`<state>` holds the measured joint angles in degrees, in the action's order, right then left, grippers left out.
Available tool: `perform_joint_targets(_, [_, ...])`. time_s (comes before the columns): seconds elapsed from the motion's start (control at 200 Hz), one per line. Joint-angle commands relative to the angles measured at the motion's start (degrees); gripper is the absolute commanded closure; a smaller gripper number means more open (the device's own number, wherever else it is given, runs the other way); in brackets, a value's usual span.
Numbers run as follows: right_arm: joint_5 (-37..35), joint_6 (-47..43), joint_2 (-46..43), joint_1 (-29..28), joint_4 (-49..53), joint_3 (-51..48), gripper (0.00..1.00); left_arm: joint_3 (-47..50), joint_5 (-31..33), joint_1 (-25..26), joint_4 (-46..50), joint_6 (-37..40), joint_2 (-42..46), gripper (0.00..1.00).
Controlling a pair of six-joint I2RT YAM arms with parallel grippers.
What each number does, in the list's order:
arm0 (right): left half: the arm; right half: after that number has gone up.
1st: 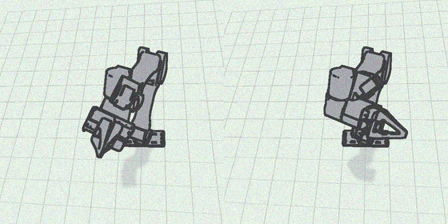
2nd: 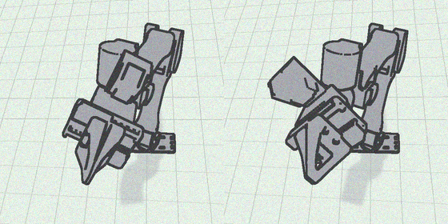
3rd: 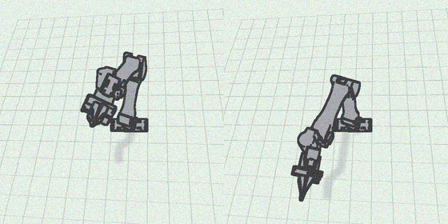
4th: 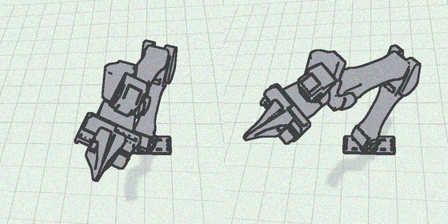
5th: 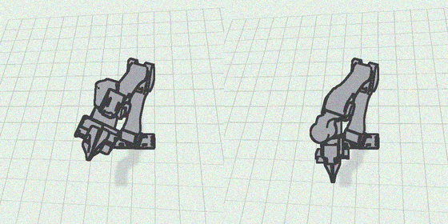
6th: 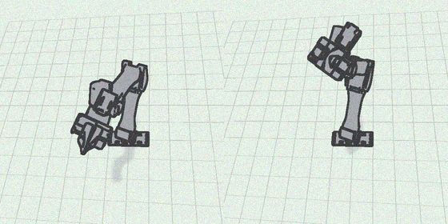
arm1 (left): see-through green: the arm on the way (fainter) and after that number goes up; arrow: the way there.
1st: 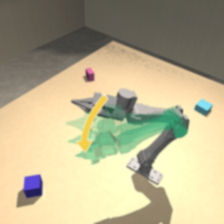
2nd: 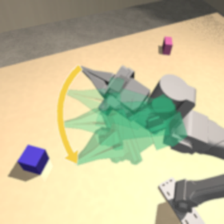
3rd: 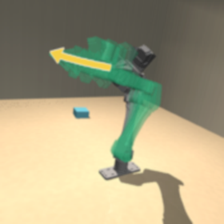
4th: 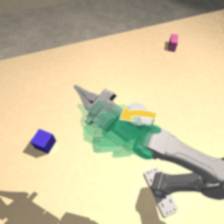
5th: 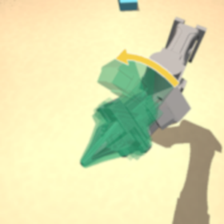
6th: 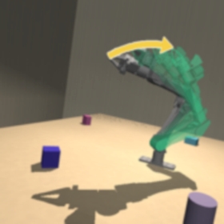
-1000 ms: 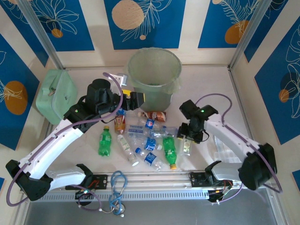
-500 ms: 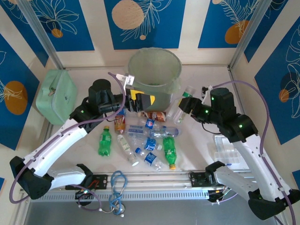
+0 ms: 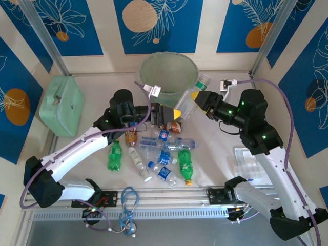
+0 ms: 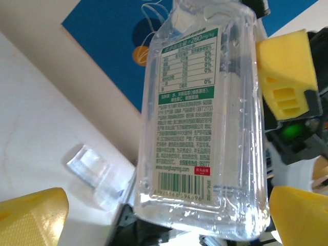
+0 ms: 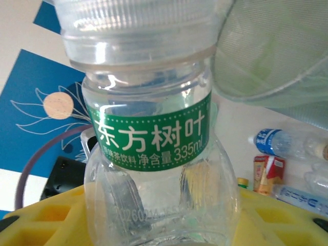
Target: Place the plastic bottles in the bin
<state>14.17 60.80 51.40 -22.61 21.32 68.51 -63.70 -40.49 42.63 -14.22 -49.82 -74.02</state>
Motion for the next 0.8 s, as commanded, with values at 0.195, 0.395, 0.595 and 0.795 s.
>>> perform_joint_targets(0.195, [3.9,5.2,-0.3,-0.2,-10.2,-1.2,0.45,1.2,-3.1,0.9,-20.7,-11.7,-2.6,0.09])
perform_joint_targets(0.395, [3.8,6.2,-0.4,-1.2,-11.2,-2.5,0.45,1.0,-3.4,1.0,-26.2,-14.8,-4.5,0.18])
perform_joint_targets(0.595, [2.9,6.3,-0.2,-1.8,-11.6,-3.2,0.45,0.4,-3.9,1.0,-27.4,-15.3,-5.3,0.33])
perform_joint_targets(0.795, [2.5,6.1,0.5,-1.8,-11.5,-3.0,0.44,0.6,-3.6,0.9,-26.7,-14.4,-4.7,0.44])
